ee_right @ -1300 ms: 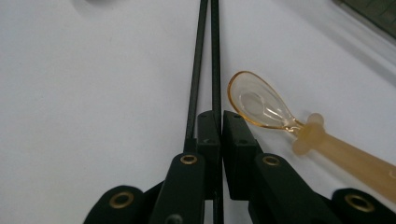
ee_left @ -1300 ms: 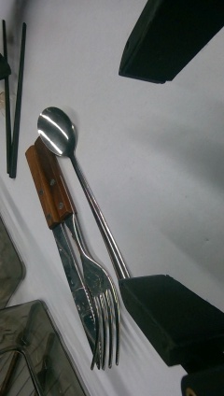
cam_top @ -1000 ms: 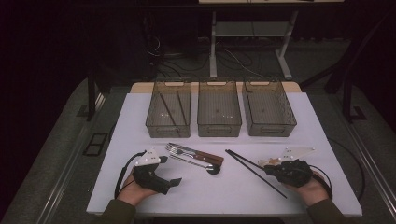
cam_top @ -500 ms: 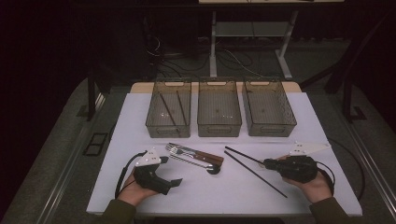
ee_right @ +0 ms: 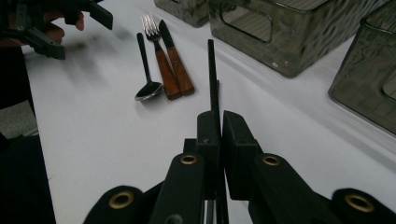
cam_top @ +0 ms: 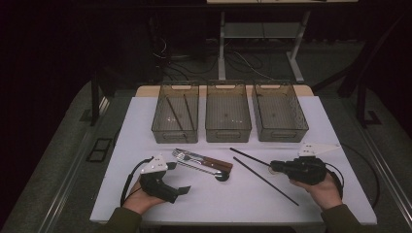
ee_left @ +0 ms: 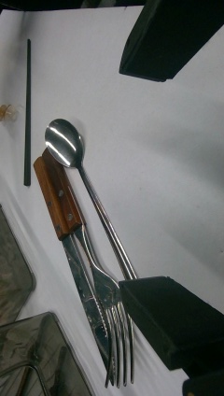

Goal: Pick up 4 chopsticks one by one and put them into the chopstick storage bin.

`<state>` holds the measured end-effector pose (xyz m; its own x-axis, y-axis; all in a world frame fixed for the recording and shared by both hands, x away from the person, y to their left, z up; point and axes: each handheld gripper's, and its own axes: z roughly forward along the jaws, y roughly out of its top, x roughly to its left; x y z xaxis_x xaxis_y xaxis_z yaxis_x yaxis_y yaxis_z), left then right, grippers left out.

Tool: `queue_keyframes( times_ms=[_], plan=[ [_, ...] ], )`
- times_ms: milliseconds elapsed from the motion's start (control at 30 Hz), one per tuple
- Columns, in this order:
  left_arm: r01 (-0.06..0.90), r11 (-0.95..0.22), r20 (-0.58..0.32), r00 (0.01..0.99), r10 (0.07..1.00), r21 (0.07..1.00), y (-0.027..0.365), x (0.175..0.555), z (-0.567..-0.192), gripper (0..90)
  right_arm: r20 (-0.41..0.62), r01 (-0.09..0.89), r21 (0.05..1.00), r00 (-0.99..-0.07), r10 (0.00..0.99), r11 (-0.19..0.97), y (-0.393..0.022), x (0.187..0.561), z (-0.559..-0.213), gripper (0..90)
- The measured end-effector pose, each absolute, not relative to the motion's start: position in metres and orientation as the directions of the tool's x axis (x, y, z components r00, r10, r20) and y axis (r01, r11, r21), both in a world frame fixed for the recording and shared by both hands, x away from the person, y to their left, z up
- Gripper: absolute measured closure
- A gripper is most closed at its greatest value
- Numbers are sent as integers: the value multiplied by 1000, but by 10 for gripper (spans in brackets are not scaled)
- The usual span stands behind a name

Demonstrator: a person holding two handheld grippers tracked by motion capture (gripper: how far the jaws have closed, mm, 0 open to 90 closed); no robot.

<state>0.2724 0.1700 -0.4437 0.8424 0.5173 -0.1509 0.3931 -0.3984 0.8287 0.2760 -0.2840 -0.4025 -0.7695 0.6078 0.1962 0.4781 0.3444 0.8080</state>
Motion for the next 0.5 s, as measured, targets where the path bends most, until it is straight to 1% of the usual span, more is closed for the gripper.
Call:
queue_keyframes(
  times_ms=[500],
  plan=[
    [369,-403,-131,852,507,837,166,272,-443,0,201,464,829,-769,607,313,-272,287,-391,857]
  ],
)
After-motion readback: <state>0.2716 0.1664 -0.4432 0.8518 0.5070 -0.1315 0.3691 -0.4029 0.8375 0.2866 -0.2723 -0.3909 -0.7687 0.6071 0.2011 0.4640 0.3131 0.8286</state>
